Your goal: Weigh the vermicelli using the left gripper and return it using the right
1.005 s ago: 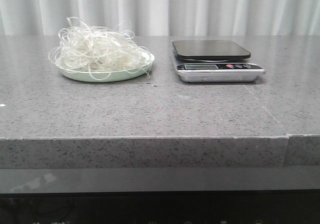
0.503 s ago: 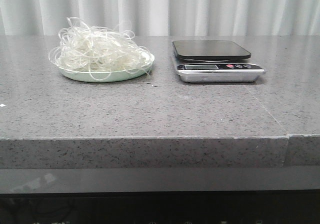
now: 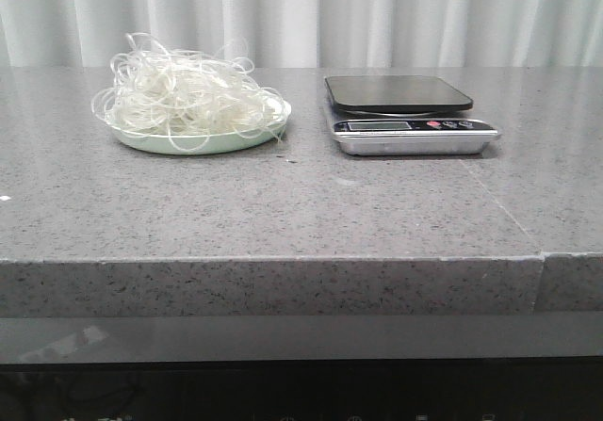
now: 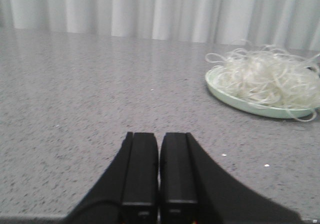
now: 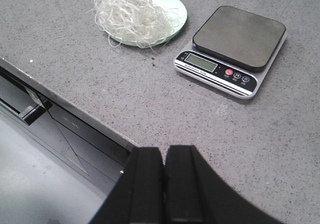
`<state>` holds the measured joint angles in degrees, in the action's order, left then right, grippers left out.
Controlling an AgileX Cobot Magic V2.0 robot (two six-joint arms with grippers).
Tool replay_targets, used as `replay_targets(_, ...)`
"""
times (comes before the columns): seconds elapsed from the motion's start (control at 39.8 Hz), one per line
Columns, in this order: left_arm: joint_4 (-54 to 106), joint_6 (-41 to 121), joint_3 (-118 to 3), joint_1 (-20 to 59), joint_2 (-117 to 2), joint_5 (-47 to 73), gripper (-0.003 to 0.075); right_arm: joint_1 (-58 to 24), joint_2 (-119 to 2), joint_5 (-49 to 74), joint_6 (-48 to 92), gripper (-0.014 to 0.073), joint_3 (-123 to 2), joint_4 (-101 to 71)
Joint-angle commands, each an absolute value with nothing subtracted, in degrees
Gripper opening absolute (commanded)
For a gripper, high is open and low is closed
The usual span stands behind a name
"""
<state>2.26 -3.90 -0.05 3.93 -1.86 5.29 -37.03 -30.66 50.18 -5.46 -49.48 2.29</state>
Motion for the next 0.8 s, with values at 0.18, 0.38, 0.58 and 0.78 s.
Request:
replay_targets(0.18, 2.95, -4.37, 2.37, 2.5, 1.57, -2.78, 0.0155, -36.74, -30.84, 46.41, -5.2, 0.0171, -50.8, 2.89)
replay_targets(0.38, 2.54, -4.26, 2.37, 2.5, 1.57, -3.52, 0.0155, -36.74, -30.84, 46.39, -5.2, 0.0171, -50.8, 2.89)
replay_targets(0.58, 2.54, -4.26, 2.37, 2.5, 1.57, -3.52, 0.0155, -36.74, -30.84, 46.39, -5.2, 0.0171, -50.8, 2.89)
replay_targets(0.78, 2.54, -4.26, 2.37, 2.5, 1.57, -3.52, 0.0155, -36.74, -30.84, 46.39, -5.2, 0.0171, -50.8, 2.89)
